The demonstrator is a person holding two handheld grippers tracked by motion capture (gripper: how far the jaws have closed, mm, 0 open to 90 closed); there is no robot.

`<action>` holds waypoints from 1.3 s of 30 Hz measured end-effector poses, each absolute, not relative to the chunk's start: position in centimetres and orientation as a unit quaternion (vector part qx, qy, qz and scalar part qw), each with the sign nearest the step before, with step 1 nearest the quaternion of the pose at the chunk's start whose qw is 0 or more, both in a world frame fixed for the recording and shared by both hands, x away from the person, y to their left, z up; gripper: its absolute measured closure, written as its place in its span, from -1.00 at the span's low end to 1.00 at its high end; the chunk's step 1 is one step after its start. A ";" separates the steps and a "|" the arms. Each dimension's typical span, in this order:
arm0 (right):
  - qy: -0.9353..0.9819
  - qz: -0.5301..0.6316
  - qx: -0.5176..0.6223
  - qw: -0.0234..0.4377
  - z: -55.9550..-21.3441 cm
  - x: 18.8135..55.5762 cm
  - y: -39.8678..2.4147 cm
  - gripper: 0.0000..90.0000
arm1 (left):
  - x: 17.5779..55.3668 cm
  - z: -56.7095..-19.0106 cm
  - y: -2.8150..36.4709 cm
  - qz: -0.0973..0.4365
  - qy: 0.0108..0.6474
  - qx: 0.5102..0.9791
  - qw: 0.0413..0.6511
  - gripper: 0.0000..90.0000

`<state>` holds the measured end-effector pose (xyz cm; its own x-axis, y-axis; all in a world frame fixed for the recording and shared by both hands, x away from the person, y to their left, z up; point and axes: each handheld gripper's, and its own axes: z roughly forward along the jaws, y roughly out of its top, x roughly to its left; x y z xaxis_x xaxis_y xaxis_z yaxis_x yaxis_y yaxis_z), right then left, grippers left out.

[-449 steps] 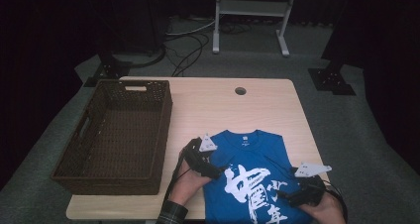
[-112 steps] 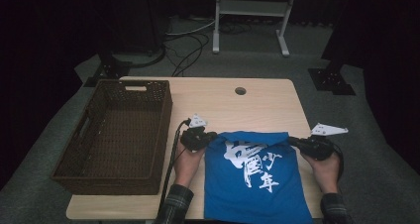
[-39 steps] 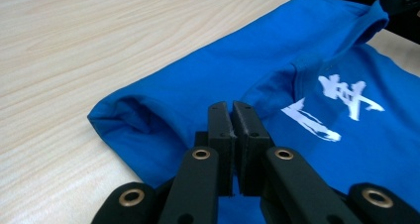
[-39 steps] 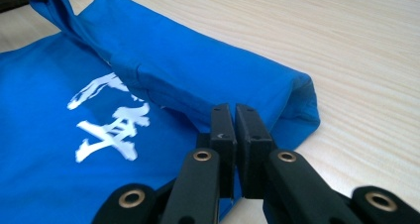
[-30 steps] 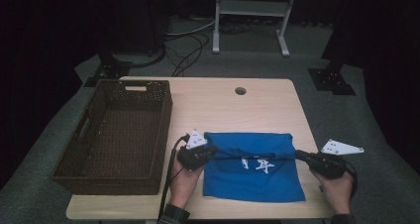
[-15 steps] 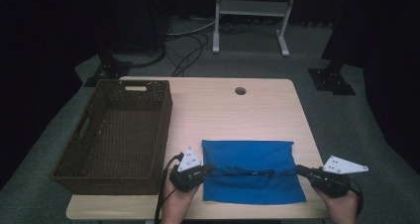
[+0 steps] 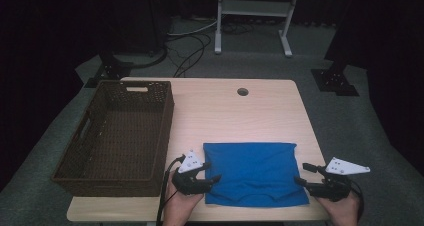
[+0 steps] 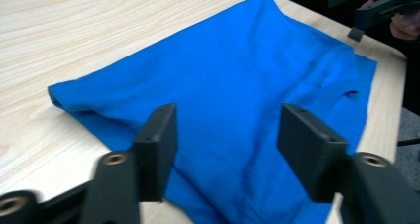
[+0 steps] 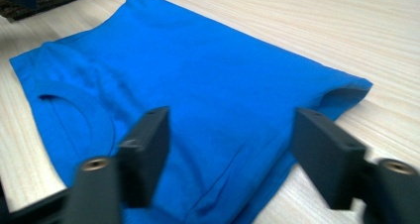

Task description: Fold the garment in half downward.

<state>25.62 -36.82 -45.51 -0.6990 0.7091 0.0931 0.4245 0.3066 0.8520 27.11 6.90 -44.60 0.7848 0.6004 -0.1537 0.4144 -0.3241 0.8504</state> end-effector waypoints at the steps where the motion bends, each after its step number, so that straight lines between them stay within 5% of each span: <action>1: 0.795 0.467 0.357 0.150 -45.6 25.8 -36.7 -0.47 | 27.3 -44.6 6.9 0.095 0.314 0.809 0.488 -0.22; 10: 0.811 0.454 0.336 0.152 -46.2 27.7 -34.9 -0.99 | 29.0 -45.0 6.1 0.092 0.318 0.816 0.473 -1.00; 28: 0.860 0.389 0.313 0.107 -48.6 31.6 -31.8 -1.00 | 31.8 -47.7 2.4 0.098 0.297 0.876 0.367 -1.00; 39: 0.868 0.368 0.305 0.131 -48.8 32.3 -30.4 -1.00 | 32.9 -48.2 3.4 0.121 0.295 0.880 0.352 -1.00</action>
<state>32.34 -30.39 -48.77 -0.7798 0.6261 -0.0027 0.4332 0.5427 0.7196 32.91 3.39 -48.18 0.7967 0.6043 0.0059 0.4338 -0.5786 0.6907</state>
